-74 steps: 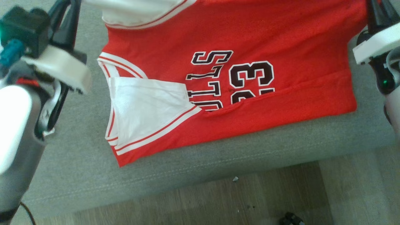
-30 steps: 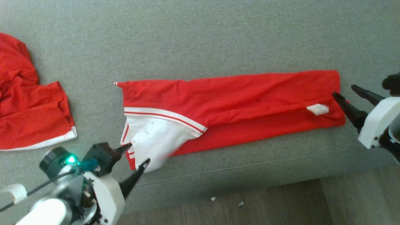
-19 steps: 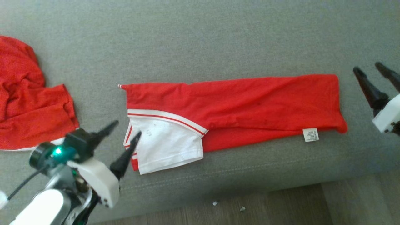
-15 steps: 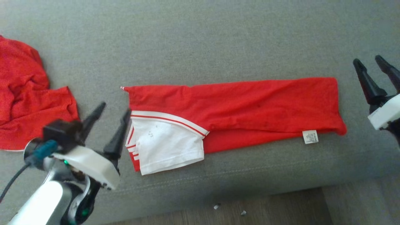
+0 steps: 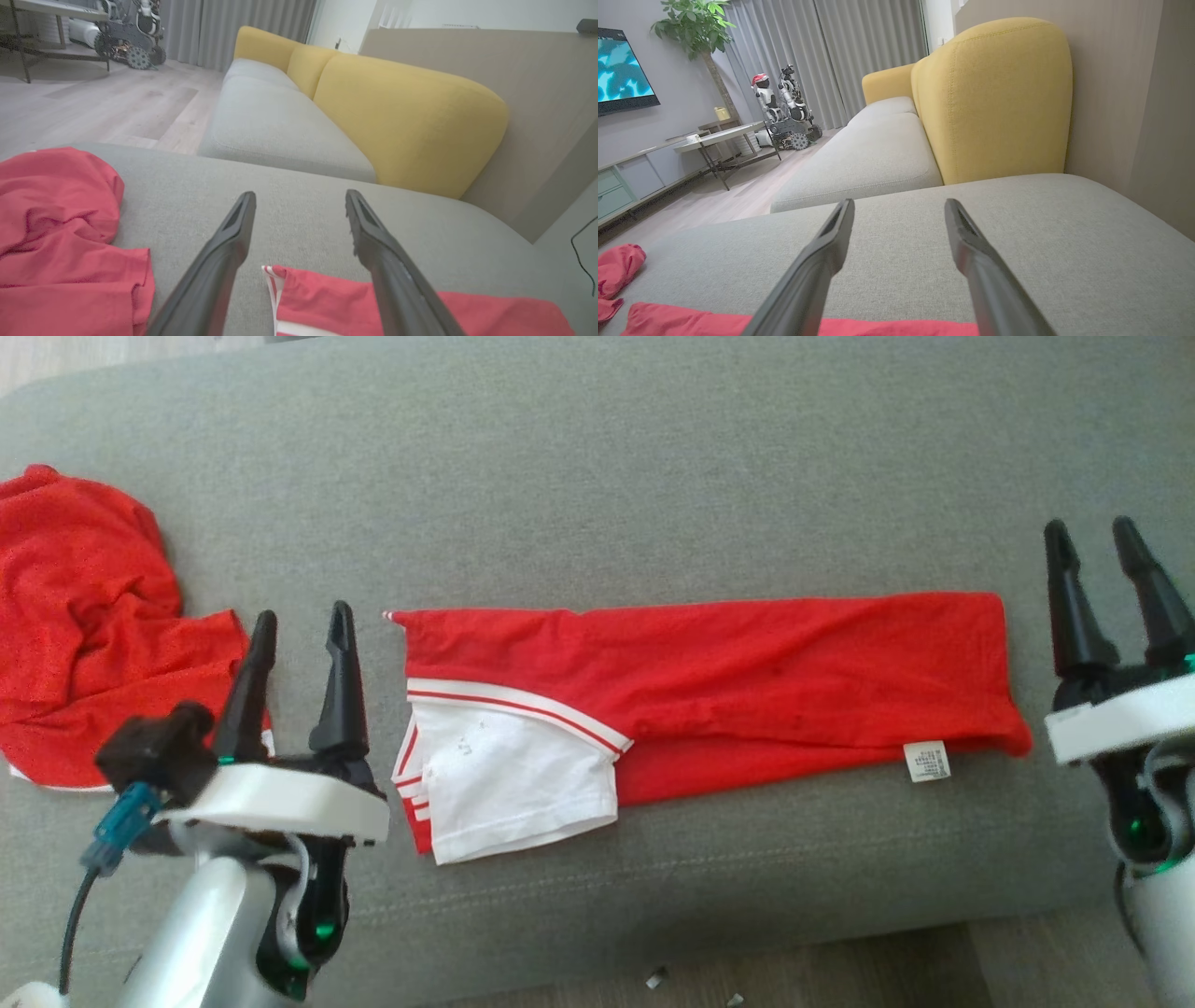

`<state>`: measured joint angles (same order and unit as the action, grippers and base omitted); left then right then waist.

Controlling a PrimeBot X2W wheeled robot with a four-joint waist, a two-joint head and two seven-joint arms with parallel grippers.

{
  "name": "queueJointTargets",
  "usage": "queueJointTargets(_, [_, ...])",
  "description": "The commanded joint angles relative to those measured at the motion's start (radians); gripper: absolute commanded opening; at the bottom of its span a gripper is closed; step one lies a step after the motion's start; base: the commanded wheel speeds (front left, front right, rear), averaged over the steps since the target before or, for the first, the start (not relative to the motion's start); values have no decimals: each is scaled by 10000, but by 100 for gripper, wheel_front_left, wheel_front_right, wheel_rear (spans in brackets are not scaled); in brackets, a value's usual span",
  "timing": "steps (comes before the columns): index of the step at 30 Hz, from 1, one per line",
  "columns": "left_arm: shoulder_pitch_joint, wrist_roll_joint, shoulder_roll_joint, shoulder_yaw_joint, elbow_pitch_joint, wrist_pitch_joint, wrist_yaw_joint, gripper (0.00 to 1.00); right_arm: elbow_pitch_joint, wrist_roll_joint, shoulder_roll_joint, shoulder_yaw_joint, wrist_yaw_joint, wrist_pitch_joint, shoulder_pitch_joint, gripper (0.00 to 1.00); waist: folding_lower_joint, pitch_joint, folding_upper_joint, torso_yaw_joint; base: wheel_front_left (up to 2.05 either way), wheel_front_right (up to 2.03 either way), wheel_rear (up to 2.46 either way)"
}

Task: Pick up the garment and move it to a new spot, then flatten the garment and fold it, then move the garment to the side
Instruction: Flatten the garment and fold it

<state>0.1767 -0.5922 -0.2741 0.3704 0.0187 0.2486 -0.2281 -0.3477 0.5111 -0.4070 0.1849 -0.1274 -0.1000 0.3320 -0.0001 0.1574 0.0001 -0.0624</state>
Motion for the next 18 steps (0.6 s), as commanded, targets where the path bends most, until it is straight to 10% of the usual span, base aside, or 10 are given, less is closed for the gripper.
queueJointTargets(1, [415,280,34,-642,-310,121,63,100,452,-235,27,-42,-33,-121,-145,100,1,-24,-1,14,0,0,0])
queueJointTargets(18, [-177,2430,2017,-2604,269,130,1914,100,-108,-1396,1497,-1621,-33,248,-661,100,1,419,-1,118,0,0,0])
